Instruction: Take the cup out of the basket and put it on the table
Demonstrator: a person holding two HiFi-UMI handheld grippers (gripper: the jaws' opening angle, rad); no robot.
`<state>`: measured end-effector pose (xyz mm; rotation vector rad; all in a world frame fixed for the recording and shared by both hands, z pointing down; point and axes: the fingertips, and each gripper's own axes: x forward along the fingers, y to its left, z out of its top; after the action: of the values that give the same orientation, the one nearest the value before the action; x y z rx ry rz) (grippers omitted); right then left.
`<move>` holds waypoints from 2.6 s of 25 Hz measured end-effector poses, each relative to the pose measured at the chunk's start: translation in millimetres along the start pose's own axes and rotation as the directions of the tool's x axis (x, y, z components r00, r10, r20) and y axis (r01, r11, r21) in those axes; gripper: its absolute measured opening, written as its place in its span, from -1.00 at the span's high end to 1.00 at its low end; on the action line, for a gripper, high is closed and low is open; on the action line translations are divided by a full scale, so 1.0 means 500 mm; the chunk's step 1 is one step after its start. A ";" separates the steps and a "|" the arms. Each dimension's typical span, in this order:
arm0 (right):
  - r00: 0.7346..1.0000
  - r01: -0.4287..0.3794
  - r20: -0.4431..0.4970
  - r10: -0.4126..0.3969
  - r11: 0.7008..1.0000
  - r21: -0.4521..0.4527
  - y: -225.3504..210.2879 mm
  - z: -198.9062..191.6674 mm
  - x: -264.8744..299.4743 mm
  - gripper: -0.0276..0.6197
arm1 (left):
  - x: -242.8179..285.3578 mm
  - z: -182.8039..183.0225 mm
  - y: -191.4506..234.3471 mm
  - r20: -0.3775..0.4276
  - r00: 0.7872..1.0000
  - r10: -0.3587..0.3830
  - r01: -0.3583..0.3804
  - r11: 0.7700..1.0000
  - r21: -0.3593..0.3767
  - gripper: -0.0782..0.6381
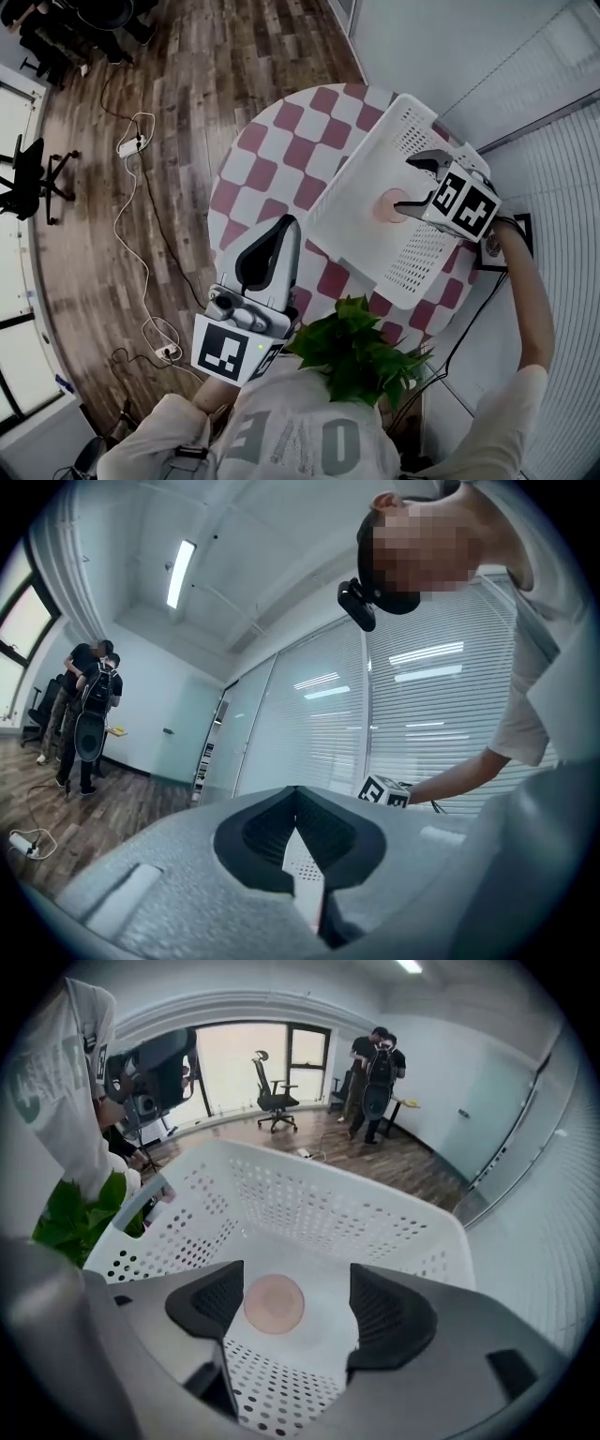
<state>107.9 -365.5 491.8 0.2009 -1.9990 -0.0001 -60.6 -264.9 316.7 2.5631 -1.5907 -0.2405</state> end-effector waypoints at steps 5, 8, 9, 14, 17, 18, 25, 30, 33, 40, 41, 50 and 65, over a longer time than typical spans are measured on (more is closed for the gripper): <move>0.981 -0.124 -0.146 0.128 0.992 0.035 0.029 -0.078 0.106 -0.20 | 0.011 -0.023 0.014 -0.011 1.000 -0.005 0.005 1.000 0.003 0.77; 0.970 -0.154 -0.182 0.163 0.986 0.061 0.039 -0.100 0.145 -0.20 | 0.015 -0.034 0.021 -0.012 1.000 -0.004 0.004 1.000 0.010 0.77; 0.966 -0.163 -0.192 0.173 0.984 0.067 0.040 -0.103 0.156 -0.20 | 0.018 -0.038 0.025 -0.017 1.000 -0.002 0.003 1.000 0.009 0.77; 0.948 -0.190 -0.245 0.201 0.979 0.068 0.034 -0.122 0.204 -0.18 | 0.035 -0.055 0.041 -0.030 1.000 0.002 -0.003 1.000 -0.007 0.77; 0.939 -0.218 -0.253 0.235 0.971 0.095 0.045 -0.139 0.229 -0.17 | 0.039 -0.065 0.042 -0.036 0.999 0.003 -0.003 1.000 -0.005 0.77; 0.935 -0.226 -0.256 0.245 0.969 0.104 0.048 -0.143 0.236 -0.17 | 0.040 -0.068 0.044 -0.040 0.999 0.004 -0.005 1.000 -0.005 0.77; 0.912 -0.255 -0.301 0.279 0.960 0.117 0.049 -0.161 0.289 -0.14 | 0.053 -0.088 0.060 -0.062 0.998 0.012 -0.012 1.000 -0.010 0.77; 0.898 -0.273 -0.325 0.298 0.954 0.121 0.057 -0.172 0.301 -0.04 | 0.055 -0.099 0.063 -0.069 0.998 0.009 -0.011 1.000 -0.018 0.77; 0.887 -0.286 -0.337 0.316 0.948 0.136 0.056 -0.177 0.304 0.02 | 0.057 -0.107 0.068 -0.078 0.997 0.020 -0.021 1.000 -0.021 0.77; 0.882 -0.262 -0.364 0.300 0.953 0.152 0.054 -0.190 0.312 0.35 | 0.054 -0.111 0.074 -0.082 0.996 0.024 -0.026 0.999 -0.028 0.77; 0.884 -0.256 -0.361 0.298 0.953 0.161 0.053 -0.188 0.311 0.35 | 0.053 -0.111 0.076 -0.083 0.996 0.027 -0.029 0.999 -0.029 0.77; 0.881 -0.239 -0.360 0.308 0.945 0.223 0.054 -0.192 0.319 0.47 | 0.052 -0.123 0.079 -0.089 0.995 0.031 -0.034 0.999 -0.028 0.77; 0.874 -0.227 -0.391 0.289 0.954 0.197 0.060 -0.184 0.314 0.68 | 0.027 -0.101 0.096 -0.071 0.996 0.053 -0.055 0.998 -0.018 0.77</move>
<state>122.1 -349.7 674.8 0.0180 -1.5820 0.3364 -87.3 -297.5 373.8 2.4803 -1.6212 -0.1580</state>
